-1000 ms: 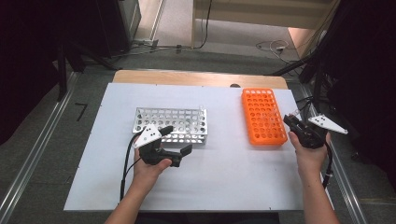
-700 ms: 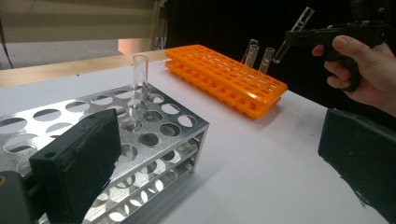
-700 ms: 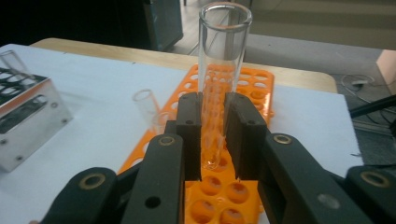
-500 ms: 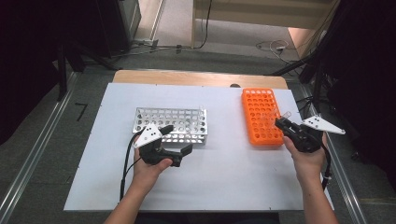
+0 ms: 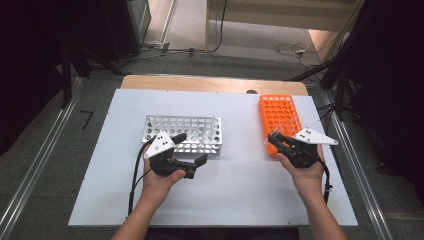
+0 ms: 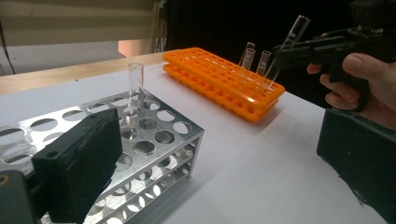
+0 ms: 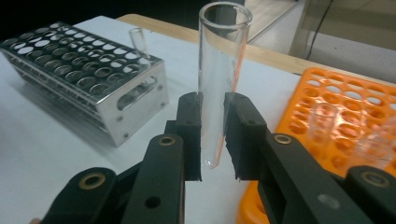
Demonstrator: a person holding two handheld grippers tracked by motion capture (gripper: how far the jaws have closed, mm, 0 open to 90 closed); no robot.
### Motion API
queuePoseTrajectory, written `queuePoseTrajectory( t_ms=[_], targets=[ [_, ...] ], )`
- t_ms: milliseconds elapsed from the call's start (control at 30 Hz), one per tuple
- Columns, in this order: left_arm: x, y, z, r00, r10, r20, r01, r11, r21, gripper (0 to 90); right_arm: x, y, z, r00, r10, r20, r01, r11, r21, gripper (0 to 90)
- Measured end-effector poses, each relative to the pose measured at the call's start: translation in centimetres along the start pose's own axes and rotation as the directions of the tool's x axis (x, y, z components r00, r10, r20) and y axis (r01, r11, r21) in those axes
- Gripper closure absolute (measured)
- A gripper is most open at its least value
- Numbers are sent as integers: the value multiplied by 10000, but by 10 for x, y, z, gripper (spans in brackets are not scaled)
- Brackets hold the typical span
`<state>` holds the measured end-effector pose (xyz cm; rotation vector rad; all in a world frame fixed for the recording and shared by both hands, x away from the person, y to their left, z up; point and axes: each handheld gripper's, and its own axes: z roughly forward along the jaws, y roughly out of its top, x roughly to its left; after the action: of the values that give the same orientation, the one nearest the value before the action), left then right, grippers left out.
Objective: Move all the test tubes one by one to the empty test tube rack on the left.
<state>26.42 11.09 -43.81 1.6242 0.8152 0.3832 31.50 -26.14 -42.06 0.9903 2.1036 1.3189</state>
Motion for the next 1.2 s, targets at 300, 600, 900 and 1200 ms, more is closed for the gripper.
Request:
queuePoseTrajectory(
  t_ms=[300,600,900,1200],
  targets=[
    [-5,4,3,10000,16,81,-17,9999,138,30,33,1,14,9956,-623,-704,639,9977,207,745],
    [-15,7,10,9993,-1,378,-17,9989,477,71,64,2,24,9832,-1228,-1349,1286,9911,350,744],
    [-31,11,19,9974,297,658,-358,9951,923,242,89,-2,33,9666,-1763,-1858,1895,9803,558,745],
    [-38,9,28,9958,445,803,-562,9870,1506,404,110,-6,41,9486,-2340,-2130,2549,9640,763,745]
  ],
)
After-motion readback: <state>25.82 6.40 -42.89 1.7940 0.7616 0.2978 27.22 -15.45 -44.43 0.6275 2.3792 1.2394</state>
